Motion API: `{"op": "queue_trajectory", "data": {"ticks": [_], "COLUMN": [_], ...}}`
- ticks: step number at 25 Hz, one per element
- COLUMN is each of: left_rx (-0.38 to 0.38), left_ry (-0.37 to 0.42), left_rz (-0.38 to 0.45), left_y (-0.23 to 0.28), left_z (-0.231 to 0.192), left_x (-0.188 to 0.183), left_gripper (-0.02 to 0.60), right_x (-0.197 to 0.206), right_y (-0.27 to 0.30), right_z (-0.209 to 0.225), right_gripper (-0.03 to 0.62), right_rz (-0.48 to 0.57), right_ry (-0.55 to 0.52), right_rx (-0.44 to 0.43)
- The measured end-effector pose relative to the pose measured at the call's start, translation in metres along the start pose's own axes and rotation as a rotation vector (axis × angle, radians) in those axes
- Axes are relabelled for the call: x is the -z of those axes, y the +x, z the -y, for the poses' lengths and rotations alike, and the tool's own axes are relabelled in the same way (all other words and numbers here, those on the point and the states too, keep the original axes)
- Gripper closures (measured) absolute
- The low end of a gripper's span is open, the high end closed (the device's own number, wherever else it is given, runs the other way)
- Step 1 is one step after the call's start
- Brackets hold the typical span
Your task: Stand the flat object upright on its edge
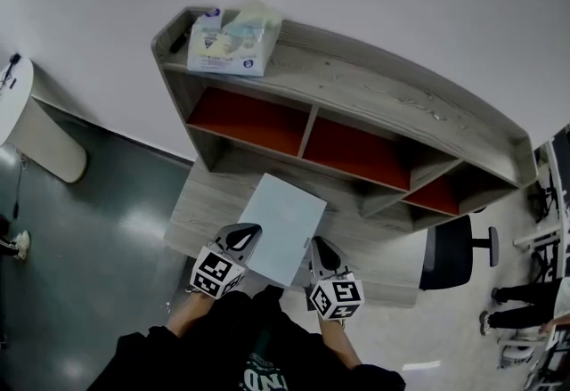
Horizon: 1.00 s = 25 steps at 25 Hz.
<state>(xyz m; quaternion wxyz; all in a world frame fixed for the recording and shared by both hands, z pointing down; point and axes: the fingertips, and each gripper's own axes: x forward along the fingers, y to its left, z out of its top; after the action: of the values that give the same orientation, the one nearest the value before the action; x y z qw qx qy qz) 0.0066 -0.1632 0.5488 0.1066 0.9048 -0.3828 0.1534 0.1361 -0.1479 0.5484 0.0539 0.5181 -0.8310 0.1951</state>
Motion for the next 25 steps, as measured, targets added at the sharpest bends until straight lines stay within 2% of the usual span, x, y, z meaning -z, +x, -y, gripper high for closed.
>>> {"op": "queue_trajectory", "data": {"ticks": [7, 19, 23, 25], "left_rx": [0.037, 0.148, 0.199, 0.222], "left_ry": [0.002, 0.002, -0.019, -0.029], "left_rz": [-0.042, -0.073, -0.115, -0.135], "left_y": [0.030, 0.061, 0.069, 0.071], "left_z": [-0.019, -0.040, -0.044, -0.045], "left_x": [0.000, -0.006, 0.003, 0.007], "left_gripper": [0.568, 0.564, 0.483, 0.462], "right_x": [0.018, 0.007, 0.012, 0.018], "right_y": [0.026, 0.045, 0.050, 0.053], "right_z": [0.000, 0.026, 0.029, 0.030], "right_gripper": [0.556, 0.556, 0.553, 0.526], "right_rz": [-0.078, -0.062, -0.080, -0.097], "right_ry": [0.047, 0.081, 0.095, 0.113], "right_rx": [-0.038, 0.064, 0.073, 0.075]}}
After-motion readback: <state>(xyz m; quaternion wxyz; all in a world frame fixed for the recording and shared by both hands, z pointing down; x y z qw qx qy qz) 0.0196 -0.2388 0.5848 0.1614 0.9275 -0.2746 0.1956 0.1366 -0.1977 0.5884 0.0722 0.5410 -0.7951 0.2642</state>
